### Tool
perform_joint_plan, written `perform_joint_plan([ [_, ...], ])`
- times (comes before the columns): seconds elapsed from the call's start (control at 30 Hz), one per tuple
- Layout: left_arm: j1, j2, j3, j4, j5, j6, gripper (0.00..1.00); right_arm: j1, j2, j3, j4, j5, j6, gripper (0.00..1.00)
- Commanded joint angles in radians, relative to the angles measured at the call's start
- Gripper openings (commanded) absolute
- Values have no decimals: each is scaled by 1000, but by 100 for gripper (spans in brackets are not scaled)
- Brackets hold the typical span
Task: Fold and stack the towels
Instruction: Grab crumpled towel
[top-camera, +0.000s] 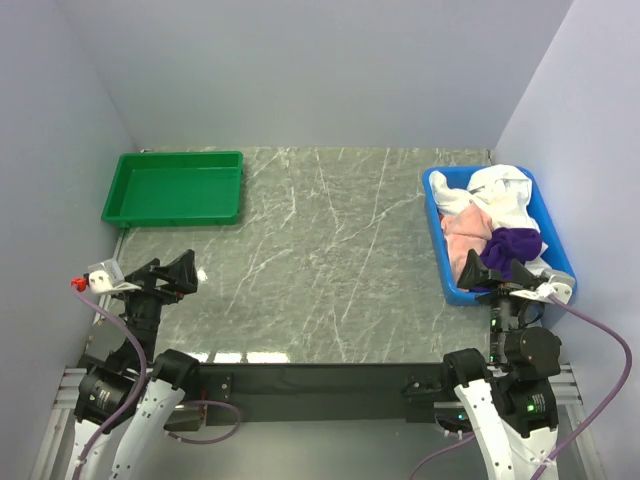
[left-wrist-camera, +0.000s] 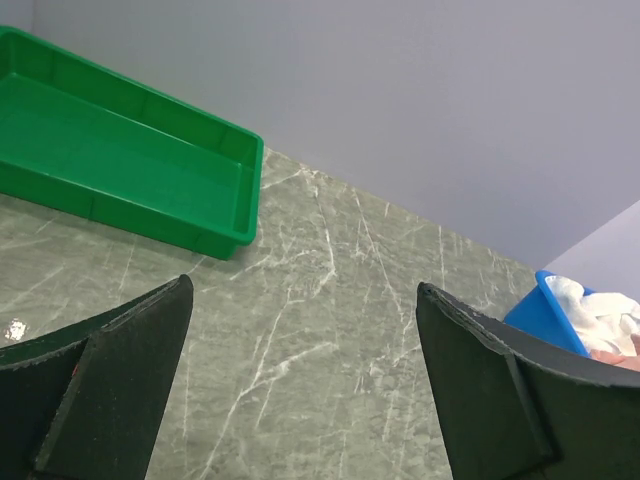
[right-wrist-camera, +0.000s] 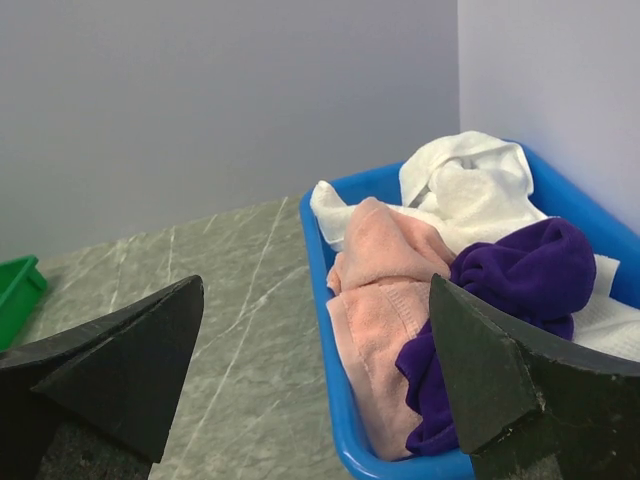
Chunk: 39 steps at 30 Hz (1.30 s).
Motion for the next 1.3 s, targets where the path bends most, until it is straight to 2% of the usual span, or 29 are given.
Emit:
perform_joint_plan([
  [0.0, -2, 17, 0, 43, -3, -1, 100, 6, -133, 9, 15, 46, 16, 100],
  [0.13, -2, 37, -2, 50, -9, -7, 99, 6, -59, 30, 7, 48, 20, 100],
  [0.2, -2, 57, 1, 47, -37, -15, 99, 7, -16, 52, -11, -7, 13, 100],
  [0.37, -2, 166, 29, 26, -63, -33, 99, 4, 195, 127, -62, -28, 50, 100],
  [0.47, -2, 221, 30, 6, -40, -44, 100, 4, 335, 222, -116, 37, 98, 100],
  [0.63, -1, 279, 29, 1, 23, -30, 100, 3, 591, 341, -255, 247, 203, 100],
  [0.8, -25, 255, 15, 20, 44, -21, 100, -11, 826, 475, -337, 267, 292, 100],
  [0.9, -59, 233, 12, 10, 20, -16, 99, -46, 940, 489, -282, 270, 307, 99],
  [1.17, -116, 206, 7, 12, -6, -10, 99, -126, 1196, 483, -136, 189, 341, 88],
  [1.23, -125, 201, 10, 7, -12, -10, 100, -140, 1248, 480, -111, 175, 333, 84],
  [1.27, -127, 200, 10, 7, -19, -12, 99, -144, 1260, 469, -79, 169, 326, 78],
])
